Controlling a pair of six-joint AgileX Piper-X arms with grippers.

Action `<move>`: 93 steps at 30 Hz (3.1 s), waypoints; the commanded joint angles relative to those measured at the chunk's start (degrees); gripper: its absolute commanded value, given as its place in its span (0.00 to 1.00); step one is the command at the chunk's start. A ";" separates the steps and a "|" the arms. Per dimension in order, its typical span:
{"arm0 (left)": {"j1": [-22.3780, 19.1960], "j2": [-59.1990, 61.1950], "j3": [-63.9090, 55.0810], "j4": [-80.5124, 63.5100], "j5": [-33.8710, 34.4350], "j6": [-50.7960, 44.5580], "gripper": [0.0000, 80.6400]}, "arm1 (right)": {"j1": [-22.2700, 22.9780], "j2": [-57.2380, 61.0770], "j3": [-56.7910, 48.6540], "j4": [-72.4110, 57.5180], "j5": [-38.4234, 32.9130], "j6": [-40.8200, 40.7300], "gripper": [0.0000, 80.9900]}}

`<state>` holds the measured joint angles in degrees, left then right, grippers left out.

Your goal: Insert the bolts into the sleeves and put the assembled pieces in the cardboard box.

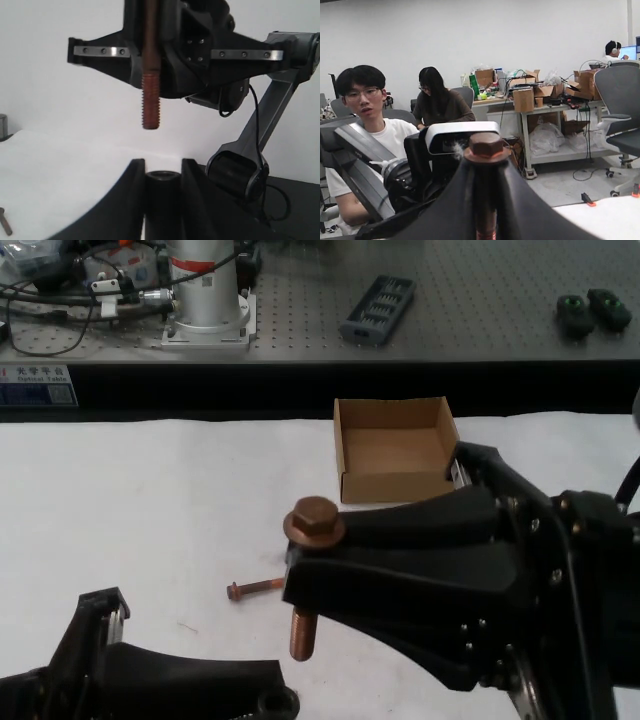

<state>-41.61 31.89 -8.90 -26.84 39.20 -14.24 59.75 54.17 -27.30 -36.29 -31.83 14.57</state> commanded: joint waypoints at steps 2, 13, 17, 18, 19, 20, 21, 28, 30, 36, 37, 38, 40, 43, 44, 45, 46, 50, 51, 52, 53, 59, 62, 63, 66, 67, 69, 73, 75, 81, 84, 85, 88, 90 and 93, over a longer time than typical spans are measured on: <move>-0.66 -0.54 -0.25 -3.75 0.55 1.44 0.01 | 0.11 0.01 -0.22 -4.92 0.42 -0.45 0.07; -0.66 -0.54 -0.25 -6.78 -1.34 2.19 0.01 | 0.11 0.01 -0.22 -6.14 0.42 -0.45 0.07; -0.66 -0.54 -0.25 -6.77 -1.62 1.36 0.01 | 0.41 0.01 -0.22 -6.75 0.00 -0.45 0.07; -0.66 -0.54 -0.25 -7.25 -1.69 1.07 0.01 | 0.41 0.01 -0.22 -6.82 0.01 -0.45 0.07; -0.66 -0.54 -0.25 -7.61 -1.68 0.77 0.01 | 0.41 0.01 -0.22 -6.82 0.01 -0.45 0.07; -0.66 -0.54 -0.25 -7.79 -1.68 0.58 0.01 | 0.41 0.01 -0.22 -6.80 -0.16 -0.45 0.07; -0.66 -0.54 -0.25 -8.04 -1.68 0.38 0.01 | 0.41 0.01 -0.22 -6.80 -0.62 -0.45 0.07; -0.66 -0.54 -0.25 -9.54 -3.14 -1.70 0.01 | 0.41 0.22 -0.22 -6.80 -2.38 -0.11 0.07; -0.66 -0.54 -0.25 -10.34 -3.14 -2.26 0.01 | 0.41 0.73 -0.22 -6.98 -2.59 -0.11 0.07; -0.66 -0.54 -0.25 -10.63 -2.92 -3.15 0.01 | 2.16 3.45 -0.22 -9.40 -2.61 -0.25 0.07; -0.66 -0.54 -0.25 -10.63 -2.93 -3.48 0.01 | 2.26 3.71 -0.22 -10.11 -2.61 -0.25 0.07; -0.66 -0.54 -0.25 -10.63 -2.58 -3.52 0.01 | 2.25 4.04 -0.22 -10.81 -2.42 -0.25 0.07; -0.66 -0.54 -0.25 -10.63 -2.43 -3.92 0.01 | 2.25 4.10 -0.22 -11.03 -2.15 -0.25 0.07; -0.66 -0.54 -0.25 -10.63 -1.88 -3.92 0.01 | 2.25 4.10 -0.22 -11.20 -2.15 -0.25 0.07; -0.66 -0.54 -0.25 -10.63 -1.80 -4.05 0.01 | 2.25 4.10 -0.22 -11.20 -2.15 -0.25 0.07; -0.66 -0.54 -0.25 -10.63 -1.55 -4.31 0.01 | 2.25 4.10 -0.22 -11.20 -2.15 -0.25 0.07; -0.66 -0.54 -0.25 -10.63 -1.29 -4.57 0.01 | 2.25 4.10 -0.22 -11.20 -2.15 -0.25 0.07; -0.66 -0.54 -0.25 -10.63 -0.09 -5.60 0.01 | 2.25 4.10 -0.22 -11.17 -2.15 -0.49 0.07; -0.66 -0.54 -0.25 -10.63 0.18 -5.89 0.01 | 2.25 4.10 -0.22 -11.17 -2.15 -0.49 0.07; -0.66 -0.54 -0.25 -10.63 0.17 -6.19 0.01 | 2.25 4.10 -0.22 -11.17 -2.15 -0.49 0.07; -0.66 -0.54 -0.25 -10.63 0.17 -6.29 0.01 | 2.25 4.10 -0.22 -11.05 -2.15 -0.49 0.07; -0.66 -0.54 -0.25 -14.21 0.70 -7.93 0.01 | 2.25 4.10 -0.22 -9.12 -2.15 -0.49 0.07; -0.66 -0.54 -0.25 -15.02 0.70 -8.30 0.01 | 2.25 4.10 -0.22 -9.03 -2.15 -0.49 0.07; -0.66 -0.54 -0.25 -15.03 0.70 -8.39 0.01 | 2.25 4.10 -0.22 -9.03 -2.15 -0.49 0.07; -0.66 -0.54 -0.25 -15.25 0.70 -8.56 0.01 | 2.40 4.10 -0.22 -9.06 -2.15 -0.38 0.07; -0.66 -0.54 -0.25 -15.28 0.70 -8.56 0.01 | 2.40 4.10 -0.22 -8.94 -2.15 -0.23 0.07; -0.66 -0.54 -0.25 -15.27 0.43 -8.56 0.01 | 2.40 4.10 -0.22 -8.96 -2.15 0.00 0.07; -0.66 -0.54 -0.25 -15.27 0.05 -8.56 0.01 | 2.40 4.10 -0.22 -8.96 -2.15 0.93 0.07; -0.66 -0.54 -0.25 -15.27 0.05 -8.56 0.01 | 2.40 4.10 -0.22 -8.96 -2.15 1.21 0.07; -0.66 -0.54 -0.25 -15.27 0.05 -8.56 0.01 | 3.31 4.10 -0.22 -9.08 -1.74 2.12 0.07; -0.66 -0.54 -0.25 -15.47 0.06 -8.56 0.01 | 4.04 4.40 -0.22 -9.08 -0.88 1.68 0.07; -0.66 -0.54 -0.25 -15.65 0.06 -9.00 0.01 | 4.33 4.64 -0.22 -9.23 -0.75 1.60 0.07; -0.91 -0.54 -0.25 -16.74 0.06 -9.91 0.01 | 4.43 6.04 -0.22 -9.52 -0.61 1.24 0.07; -0.95 -0.54 -0.25 -17.02 0.06 -10.26 0.01 | 4.43 6.90 -0.22 -9.94 -0.61 1.24 0.07; -1.07 -0.54 -0.25 -17.02 0.06 -10.26 0.01 | 4.43 7.73 -0.22 -11.20 -0.72 2.53 0.07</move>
<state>-42.11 31.89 -8.43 -41.84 38.51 -23.62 64.16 61.37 -27.30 -46.69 -33.18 16.81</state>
